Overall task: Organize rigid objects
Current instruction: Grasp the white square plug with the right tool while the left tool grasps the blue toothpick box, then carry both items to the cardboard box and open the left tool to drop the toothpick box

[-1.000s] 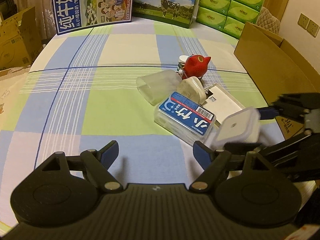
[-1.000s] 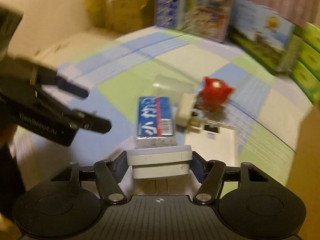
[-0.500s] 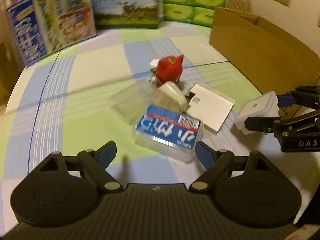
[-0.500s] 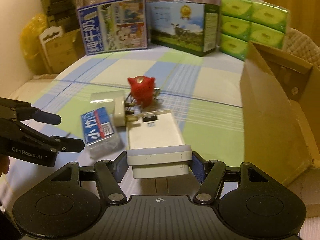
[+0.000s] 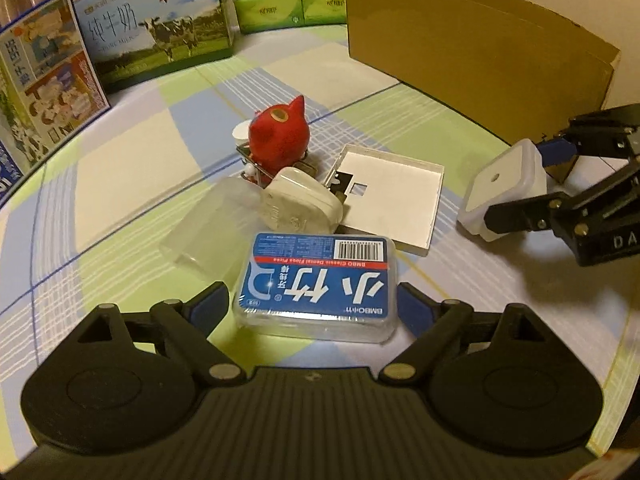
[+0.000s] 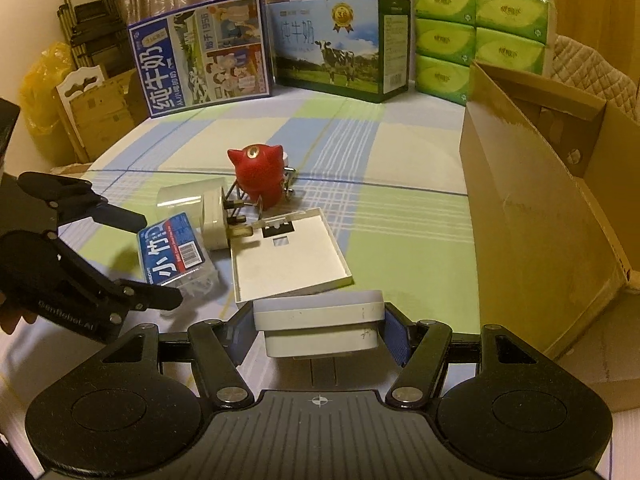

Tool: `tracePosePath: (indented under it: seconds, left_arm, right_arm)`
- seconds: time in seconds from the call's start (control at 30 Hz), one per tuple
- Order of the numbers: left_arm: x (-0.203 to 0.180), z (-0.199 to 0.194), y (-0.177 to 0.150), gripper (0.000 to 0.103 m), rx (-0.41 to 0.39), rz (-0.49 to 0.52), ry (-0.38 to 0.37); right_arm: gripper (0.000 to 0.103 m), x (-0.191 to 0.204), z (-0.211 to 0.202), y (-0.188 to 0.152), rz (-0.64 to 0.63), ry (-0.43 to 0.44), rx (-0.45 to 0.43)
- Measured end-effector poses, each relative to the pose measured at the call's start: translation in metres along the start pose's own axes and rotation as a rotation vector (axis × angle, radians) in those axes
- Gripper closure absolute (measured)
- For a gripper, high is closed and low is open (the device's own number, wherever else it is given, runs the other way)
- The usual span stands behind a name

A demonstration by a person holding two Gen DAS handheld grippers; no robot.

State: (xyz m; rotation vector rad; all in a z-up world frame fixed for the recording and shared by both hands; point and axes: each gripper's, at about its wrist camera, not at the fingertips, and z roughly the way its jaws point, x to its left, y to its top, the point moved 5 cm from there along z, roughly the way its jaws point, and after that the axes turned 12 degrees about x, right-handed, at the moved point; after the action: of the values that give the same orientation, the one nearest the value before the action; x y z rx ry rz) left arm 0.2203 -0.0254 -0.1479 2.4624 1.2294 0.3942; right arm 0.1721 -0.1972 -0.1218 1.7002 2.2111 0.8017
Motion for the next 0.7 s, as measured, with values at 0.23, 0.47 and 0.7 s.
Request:
tracePosePath:
  seconds: [0.23, 0.47, 0.7]
  left_arm:
    - [0.000, 0.004, 0.004, 0.017, 0.003, -0.031, -0.009]
    - [0.000, -0.001, 0.000, 0.018, 0.012, -0.156, 0.025]
    - [-0.008, -0.017, -0.014, 0.018, 0.025, -0.278, 0.076]
  right_arm:
    - [0.041, 0.000, 0.000, 0.000, 0.000, -0.005, -0.003]
    - [0.041, -0.002, -0.001, -0.001, 0.012, -0.006, -0.007]
    - [0.041, -0.004, -0.005, -0.001, 0.027, -0.009, -0.021]
